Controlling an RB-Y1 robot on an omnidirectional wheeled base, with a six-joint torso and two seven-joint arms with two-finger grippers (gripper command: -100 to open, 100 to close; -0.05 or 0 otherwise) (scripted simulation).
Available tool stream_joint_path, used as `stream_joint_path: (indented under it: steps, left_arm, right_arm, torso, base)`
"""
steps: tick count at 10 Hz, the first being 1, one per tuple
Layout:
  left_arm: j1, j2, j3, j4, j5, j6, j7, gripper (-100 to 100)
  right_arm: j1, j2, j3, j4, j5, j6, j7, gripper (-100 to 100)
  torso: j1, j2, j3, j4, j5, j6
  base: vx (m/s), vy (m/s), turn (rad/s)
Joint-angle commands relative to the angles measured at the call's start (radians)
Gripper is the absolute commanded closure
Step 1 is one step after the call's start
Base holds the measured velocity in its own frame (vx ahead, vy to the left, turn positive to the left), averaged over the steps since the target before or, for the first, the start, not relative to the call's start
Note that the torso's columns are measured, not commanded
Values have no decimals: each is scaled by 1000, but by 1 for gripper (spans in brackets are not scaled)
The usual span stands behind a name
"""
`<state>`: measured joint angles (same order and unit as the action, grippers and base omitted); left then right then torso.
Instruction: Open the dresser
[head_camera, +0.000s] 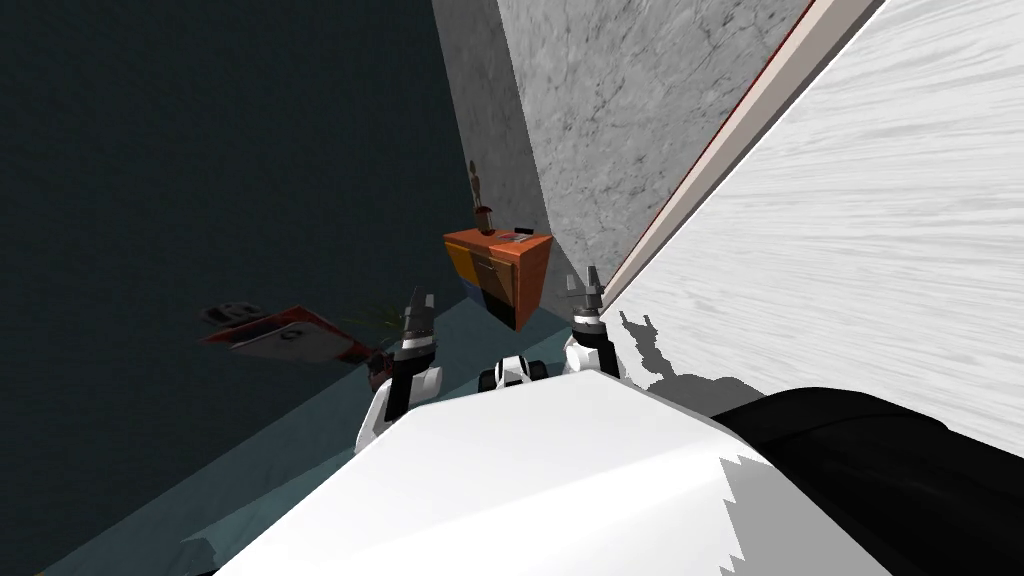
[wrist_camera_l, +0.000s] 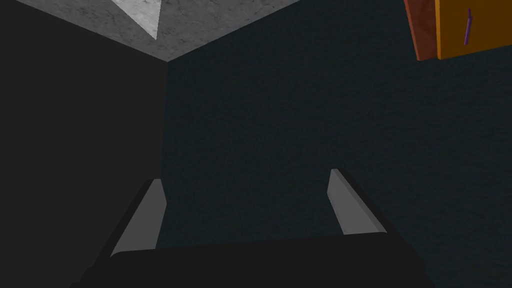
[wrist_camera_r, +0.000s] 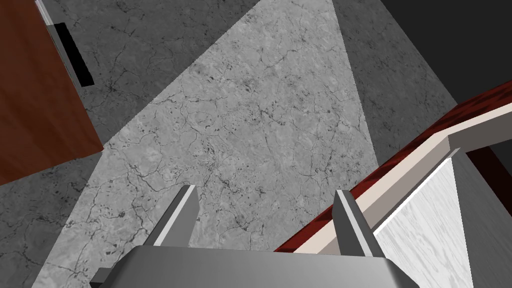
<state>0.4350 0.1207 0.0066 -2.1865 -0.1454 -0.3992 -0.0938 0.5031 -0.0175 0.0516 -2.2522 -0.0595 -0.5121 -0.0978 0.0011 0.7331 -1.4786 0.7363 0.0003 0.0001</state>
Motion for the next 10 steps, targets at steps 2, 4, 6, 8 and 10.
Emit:
stream_joint_path:
  steps: [2,4,6,8,10]
  left_arm:
    - [-40,47,-42,71,-36,32,-10,-100]
    - [-60,83,-68,112,-57,50,-14,-100]
    - [-79,123,-92,151,-76,67,-19,-100]
    - [-97,166,-116,189,-96,83,-24,-100]
    - [-111,199,-134,217,-110,95,-27,-100]
  right_arm:
    - [0,0,0,0,0,0,0,0]
    - [0,0,0,0,0,0,0,0]
    - [0,0,0,0,0,0,0,0]
    - [0,0,0,0,0,0,0,0]
    - [0,0,0,0,0,0,0,0]
  torso:
    - [-2,4,2,1,-1,0]
    - [-1,5,2,1,0,0]
    - [-1,7,4,2,0,0]
    - [-2,4,2,2,-1,0]
    - [0,6,3,2,0,0]
  base:
    - [190,11,-199]
    - [186,48,-163]
    - [153,26,-178]
    - [171,30,-175]
    - [123,49,-113]
